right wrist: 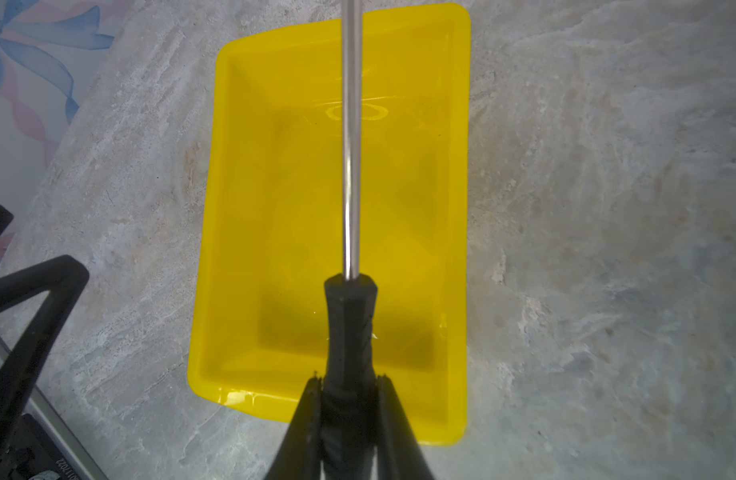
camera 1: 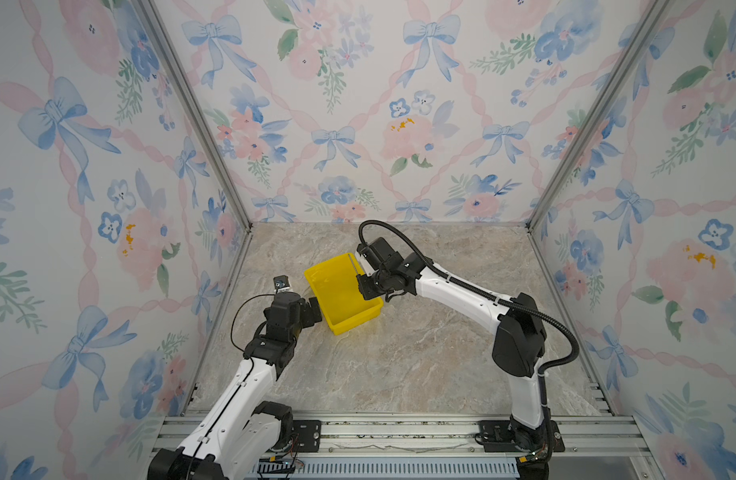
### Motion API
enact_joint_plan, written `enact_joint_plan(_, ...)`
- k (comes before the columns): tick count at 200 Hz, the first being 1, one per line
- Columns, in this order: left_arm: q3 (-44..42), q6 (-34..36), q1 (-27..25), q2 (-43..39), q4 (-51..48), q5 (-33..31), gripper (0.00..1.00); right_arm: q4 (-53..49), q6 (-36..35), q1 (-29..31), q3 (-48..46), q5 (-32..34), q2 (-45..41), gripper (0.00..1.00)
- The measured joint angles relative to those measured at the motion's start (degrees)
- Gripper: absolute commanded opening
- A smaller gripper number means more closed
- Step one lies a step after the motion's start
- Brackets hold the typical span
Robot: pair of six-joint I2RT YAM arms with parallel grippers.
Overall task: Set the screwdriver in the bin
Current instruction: 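Lift the screwdriver with the right gripper and carry it over the yellow bin, then lower the screwdriver into the bin and open the right gripper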
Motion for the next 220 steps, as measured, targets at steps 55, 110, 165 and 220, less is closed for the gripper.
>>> enact_joint_plan(55, -0.61, 0.0, 1.11, -1.99, -1.49, 0.72, 0.98, 0.2, 0.0, 1.05, 8.17, -1.97, 10.25, 0.0)
enact_joint_plan(110, -2.16, -0.24, 1.11, -2.95, -1.99, 1.31, 0.98, 0.07, 0.5, 1.05, 11.08, -2.08, 16.72, 0.02)
enact_joint_plan(165, -2.21, -0.44, 1.16, -3.17, -1.95, 1.27, 0.98, -1.38, 1.31, 1.05, 15.02, -1.64, 21.55, 0.08)
enact_joint_plan(220, -2.23, -0.44, 1.16, -3.43, -1.92, 1.07, 0.98, -2.29, 1.33, 1.05, 16.59, -0.48, 23.5, 0.19)
